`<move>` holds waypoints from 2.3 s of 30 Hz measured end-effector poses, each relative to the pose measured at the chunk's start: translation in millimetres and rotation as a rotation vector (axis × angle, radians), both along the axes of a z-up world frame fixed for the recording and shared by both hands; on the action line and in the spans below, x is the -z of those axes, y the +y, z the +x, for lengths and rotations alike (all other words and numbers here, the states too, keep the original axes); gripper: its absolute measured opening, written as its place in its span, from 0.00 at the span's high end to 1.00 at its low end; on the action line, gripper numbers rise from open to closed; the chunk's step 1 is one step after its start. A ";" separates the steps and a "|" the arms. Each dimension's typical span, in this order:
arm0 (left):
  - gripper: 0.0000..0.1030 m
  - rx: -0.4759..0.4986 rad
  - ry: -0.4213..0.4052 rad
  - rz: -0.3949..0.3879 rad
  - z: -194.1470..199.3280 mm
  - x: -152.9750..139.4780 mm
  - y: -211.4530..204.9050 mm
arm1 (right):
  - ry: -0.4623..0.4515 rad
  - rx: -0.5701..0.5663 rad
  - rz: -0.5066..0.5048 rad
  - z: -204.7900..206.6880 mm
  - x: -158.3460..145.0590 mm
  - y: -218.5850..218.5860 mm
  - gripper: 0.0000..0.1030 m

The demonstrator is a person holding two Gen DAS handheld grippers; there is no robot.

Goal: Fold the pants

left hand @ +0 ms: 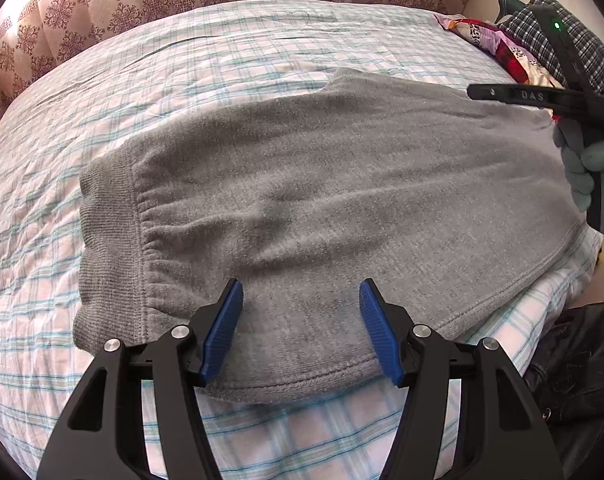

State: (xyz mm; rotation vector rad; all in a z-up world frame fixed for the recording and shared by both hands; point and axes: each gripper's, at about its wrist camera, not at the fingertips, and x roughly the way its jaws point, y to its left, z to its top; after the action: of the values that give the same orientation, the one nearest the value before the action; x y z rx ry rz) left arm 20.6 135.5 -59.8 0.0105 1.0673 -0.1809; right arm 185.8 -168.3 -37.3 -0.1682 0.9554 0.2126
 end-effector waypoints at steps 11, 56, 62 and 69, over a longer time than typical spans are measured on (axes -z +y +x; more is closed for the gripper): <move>0.39 0.186 -0.076 -0.038 38.7 -23.7 -103.4 | 0.080 0.167 0.006 -64.8 23.2 -95.6 0.36; 0.28 0.520 -0.046 -0.023 82.0 -58.0 -310.3 | 0.025 0.591 0.543 -138.4 34.2 -321.4 0.43; 0.28 0.501 0.003 -0.080 104.0 -58.2 -325.5 | -0.013 0.572 0.596 -137.9 29.5 -326.3 0.67; 0.28 0.482 0.050 -0.133 128.6 -59.4 -345.2 | -0.137 0.450 0.359 -138.8 -10.5 -284.3 0.72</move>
State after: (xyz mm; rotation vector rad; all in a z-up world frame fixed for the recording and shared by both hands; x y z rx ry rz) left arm 149.2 -209.7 -0.4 0.1447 1.0870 -0.6897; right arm 47.0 -452.6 -26.8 0.3573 0.7820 -0.0449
